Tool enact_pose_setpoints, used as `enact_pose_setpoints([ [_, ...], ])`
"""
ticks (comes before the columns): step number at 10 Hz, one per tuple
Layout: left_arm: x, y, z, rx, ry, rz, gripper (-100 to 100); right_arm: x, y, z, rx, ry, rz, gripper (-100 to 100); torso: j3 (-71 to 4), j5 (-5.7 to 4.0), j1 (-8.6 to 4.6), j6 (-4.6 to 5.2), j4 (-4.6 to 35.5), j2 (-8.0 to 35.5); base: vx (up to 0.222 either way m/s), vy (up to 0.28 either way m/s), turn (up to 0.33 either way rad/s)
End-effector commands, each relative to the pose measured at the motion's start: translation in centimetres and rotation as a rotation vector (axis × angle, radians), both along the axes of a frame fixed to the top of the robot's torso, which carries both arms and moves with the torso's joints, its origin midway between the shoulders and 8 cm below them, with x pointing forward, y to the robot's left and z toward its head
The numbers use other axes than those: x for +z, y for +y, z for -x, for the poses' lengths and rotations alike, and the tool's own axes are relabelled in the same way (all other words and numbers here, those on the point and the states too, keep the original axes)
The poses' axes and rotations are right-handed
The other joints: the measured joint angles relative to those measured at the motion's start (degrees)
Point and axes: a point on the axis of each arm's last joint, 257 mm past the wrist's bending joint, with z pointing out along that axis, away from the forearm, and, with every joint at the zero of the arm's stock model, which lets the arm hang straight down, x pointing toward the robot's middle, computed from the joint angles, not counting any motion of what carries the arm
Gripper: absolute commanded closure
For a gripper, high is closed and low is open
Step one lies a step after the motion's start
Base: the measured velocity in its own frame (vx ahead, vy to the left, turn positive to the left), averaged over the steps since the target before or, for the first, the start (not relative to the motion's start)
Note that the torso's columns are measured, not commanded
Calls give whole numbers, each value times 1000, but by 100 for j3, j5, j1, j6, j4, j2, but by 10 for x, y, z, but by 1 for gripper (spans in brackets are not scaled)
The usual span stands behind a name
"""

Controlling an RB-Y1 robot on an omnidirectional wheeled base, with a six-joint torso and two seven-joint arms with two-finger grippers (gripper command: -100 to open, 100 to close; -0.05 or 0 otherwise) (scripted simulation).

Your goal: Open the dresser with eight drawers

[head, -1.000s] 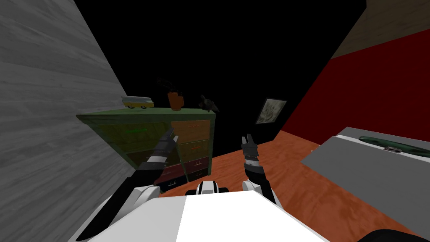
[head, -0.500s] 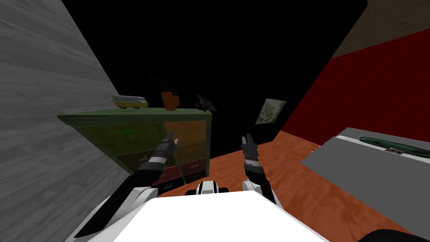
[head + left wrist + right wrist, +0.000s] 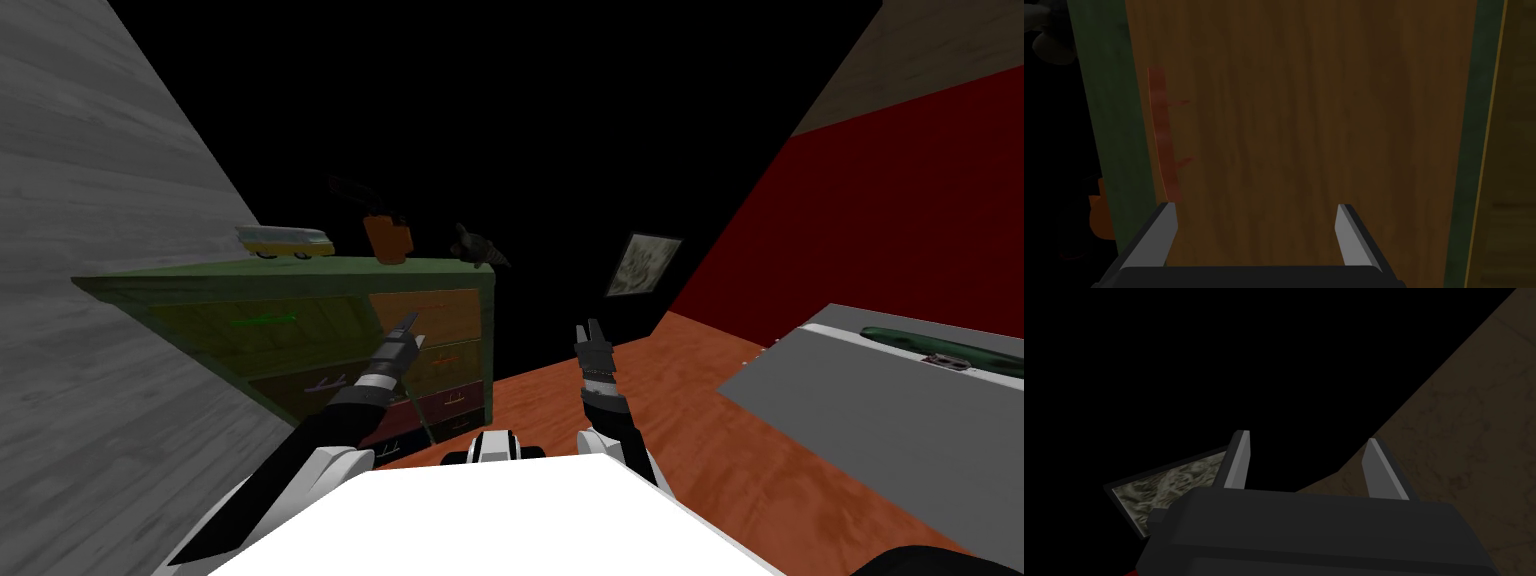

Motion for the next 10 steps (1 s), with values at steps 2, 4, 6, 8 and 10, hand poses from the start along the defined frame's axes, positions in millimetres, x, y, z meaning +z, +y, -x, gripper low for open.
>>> enact_pose_setpoints([
  [2, 23, 1, 8, 22, -22, 43, -100, 0, 0, 0, 0, 0, 0, 0, 4, -1, -3, 0, 2, 6, 21, -50, 0],
  [4, 40, 2, 13, 32, -53, 61, -100, 0, 0, 0, 0, 0, 0, 0, 1, 0, 0, 1, 1, 2, 12, -29, 0],
  [6, 38, 1, 10, 27, -45, 56, -100, 0, 0, 0, 0, 0, 0, 0, 1, 1, 4, 0, 0, 2, 14, -5, 10],
  [8, 43, 0, 7, 24, -45, 55, -100, 0, 0, 0, 0, 0, 0, 0, -9, -1, -3, 0, -4, -14, 59, -1, 16],
  [10, 37, 1, 10, 27, -45, 56, 100, 0, 0, 0, 0, 0, 0, 0, 2, -1, -6, 0, 0, 4, 2, 0, -9],
])
